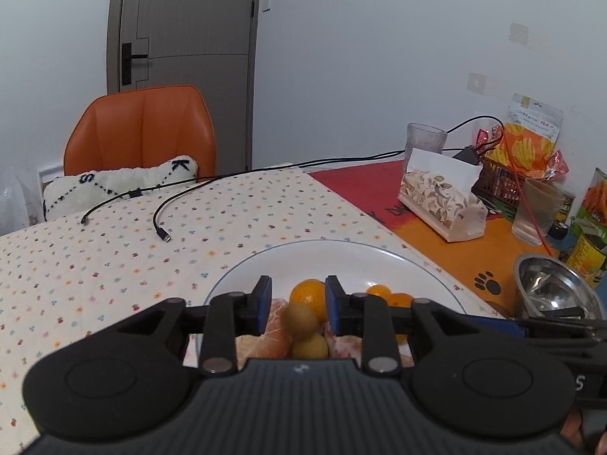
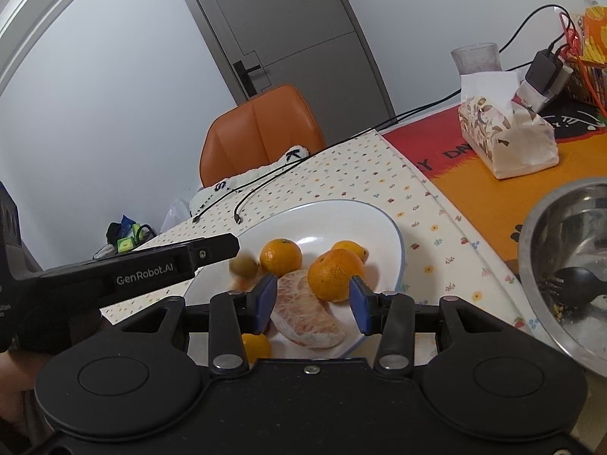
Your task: Organize fruits
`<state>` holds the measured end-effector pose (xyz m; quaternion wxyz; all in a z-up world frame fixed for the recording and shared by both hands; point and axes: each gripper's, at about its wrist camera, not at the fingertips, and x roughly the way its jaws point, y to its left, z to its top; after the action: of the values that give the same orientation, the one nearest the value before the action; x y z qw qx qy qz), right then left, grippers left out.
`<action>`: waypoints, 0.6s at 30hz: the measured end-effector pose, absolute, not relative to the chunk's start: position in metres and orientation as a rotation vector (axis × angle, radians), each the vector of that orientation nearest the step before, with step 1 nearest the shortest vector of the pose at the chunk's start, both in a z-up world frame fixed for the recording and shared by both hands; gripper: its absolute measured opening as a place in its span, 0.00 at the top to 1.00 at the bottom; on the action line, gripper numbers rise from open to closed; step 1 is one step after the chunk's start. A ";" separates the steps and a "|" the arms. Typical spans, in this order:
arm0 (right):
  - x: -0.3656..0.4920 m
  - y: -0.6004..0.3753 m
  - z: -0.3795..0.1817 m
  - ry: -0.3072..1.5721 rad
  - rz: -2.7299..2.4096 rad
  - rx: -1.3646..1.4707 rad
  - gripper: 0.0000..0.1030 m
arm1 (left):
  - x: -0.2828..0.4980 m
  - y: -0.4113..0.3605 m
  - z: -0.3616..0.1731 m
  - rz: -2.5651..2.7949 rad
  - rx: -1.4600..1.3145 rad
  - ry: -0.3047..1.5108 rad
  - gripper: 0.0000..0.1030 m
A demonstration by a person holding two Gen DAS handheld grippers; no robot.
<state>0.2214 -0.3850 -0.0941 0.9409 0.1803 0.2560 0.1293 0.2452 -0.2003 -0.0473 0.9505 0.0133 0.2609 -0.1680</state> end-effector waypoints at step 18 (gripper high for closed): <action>0.213 -0.374 -0.093 0.520 0.288 0.376 0.49 | 0.224 -0.156 -0.046 -0.246 -0.015 0.563 0.48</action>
<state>0.2131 -0.3739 -0.0929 0.9389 0.1842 0.2545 0.1410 0.2237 -0.1561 -0.0457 0.9532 -0.0075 0.2770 -0.1210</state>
